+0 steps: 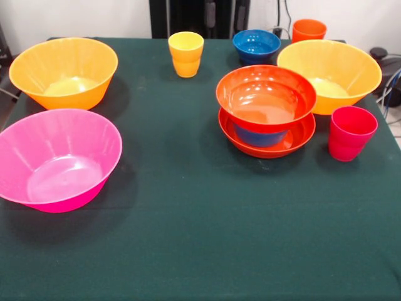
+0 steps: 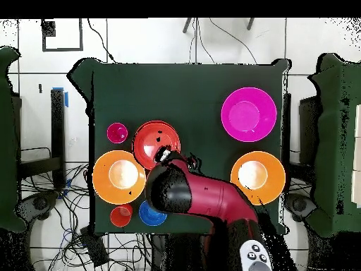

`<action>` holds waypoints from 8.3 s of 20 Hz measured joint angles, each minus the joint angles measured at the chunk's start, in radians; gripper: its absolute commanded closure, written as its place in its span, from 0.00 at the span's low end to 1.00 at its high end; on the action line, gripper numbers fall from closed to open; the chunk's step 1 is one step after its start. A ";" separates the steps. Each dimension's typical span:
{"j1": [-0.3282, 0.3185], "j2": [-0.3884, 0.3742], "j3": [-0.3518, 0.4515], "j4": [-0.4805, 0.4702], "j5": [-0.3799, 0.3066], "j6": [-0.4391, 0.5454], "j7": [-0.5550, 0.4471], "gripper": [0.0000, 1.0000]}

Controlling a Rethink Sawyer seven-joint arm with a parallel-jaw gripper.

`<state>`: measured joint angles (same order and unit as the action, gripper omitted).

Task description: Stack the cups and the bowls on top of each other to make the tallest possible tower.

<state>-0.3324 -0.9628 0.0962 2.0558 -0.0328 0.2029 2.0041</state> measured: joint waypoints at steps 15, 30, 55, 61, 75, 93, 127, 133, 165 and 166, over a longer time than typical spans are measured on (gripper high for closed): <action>-0.055 -0.001 0.053 0.008 -0.066 0.001 0.000 0.00; -0.055 0.000 0.073 0.013 -0.077 0.001 0.000 0.00; -0.055 0.000 0.081 0.013 -0.077 0.001 0.000 0.00; -0.054 0.000 0.081 0.013 -0.077 0.001 0.000 0.00; -0.053 0.000 0.085 0.013 -0.077 0.014 0.000 0.00; -0.036 0.000 0.084 0.014 -0.077 0.016 0.000 0.00; 0.239 -0.002 -0.092 0.096 -0.036 0.016 0.000 0.00; 0.247 0.001 -0.103 0.097 -0.027 0.015 0.000 0.00; 0.424 0.114 -0.216 0.039 0.068 -0.016 0.061 0.00; 0.422 0.116 -0.216 0.036 0.068 -0.016 0.061 0.00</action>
<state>0.0896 -0.8471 -0.1199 2.0919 0.0348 0.1870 2.0652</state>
